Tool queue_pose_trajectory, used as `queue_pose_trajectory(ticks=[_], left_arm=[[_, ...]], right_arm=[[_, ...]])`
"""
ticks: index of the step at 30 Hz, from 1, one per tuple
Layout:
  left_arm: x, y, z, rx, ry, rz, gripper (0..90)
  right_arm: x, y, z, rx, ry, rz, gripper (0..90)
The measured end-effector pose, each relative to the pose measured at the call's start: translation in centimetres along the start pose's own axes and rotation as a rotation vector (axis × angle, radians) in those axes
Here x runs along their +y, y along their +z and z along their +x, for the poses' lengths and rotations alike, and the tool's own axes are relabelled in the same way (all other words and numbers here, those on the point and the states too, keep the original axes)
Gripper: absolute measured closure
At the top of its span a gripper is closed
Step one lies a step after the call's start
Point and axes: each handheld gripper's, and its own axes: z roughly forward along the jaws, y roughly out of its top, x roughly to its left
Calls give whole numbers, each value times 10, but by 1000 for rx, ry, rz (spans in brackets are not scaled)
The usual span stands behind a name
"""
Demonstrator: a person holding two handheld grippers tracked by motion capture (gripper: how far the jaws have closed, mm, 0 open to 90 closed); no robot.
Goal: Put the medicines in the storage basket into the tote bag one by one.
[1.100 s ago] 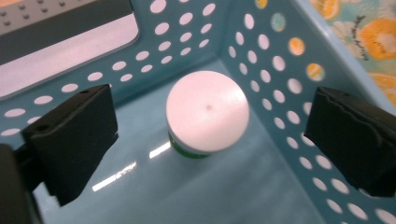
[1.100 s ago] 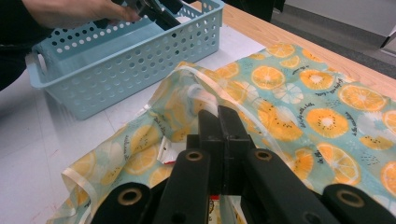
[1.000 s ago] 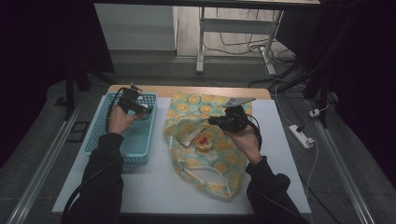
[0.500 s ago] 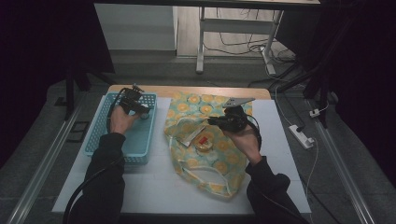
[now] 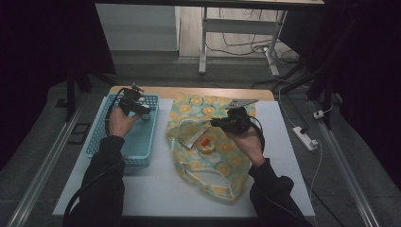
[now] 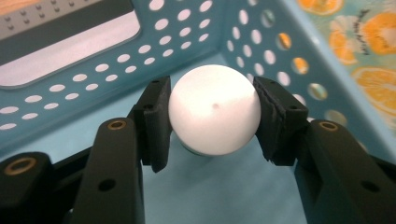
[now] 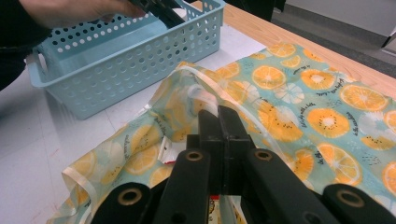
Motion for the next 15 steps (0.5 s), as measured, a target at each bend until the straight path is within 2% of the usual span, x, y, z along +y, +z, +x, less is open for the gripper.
queue_pose_trajectory(ticks=[7,11,15], left_arm=[[0,-22,-6,-13,30,-41,503],[-2,-34,-8,-46,36,-72,503],[-4,-45,-14,-48,66,-85,503]], right_arm=[[0,0,1,2,-1,0,900],[0,1,1,2,-3,-1,900],[0,0,1,2,-1,-3,900]])
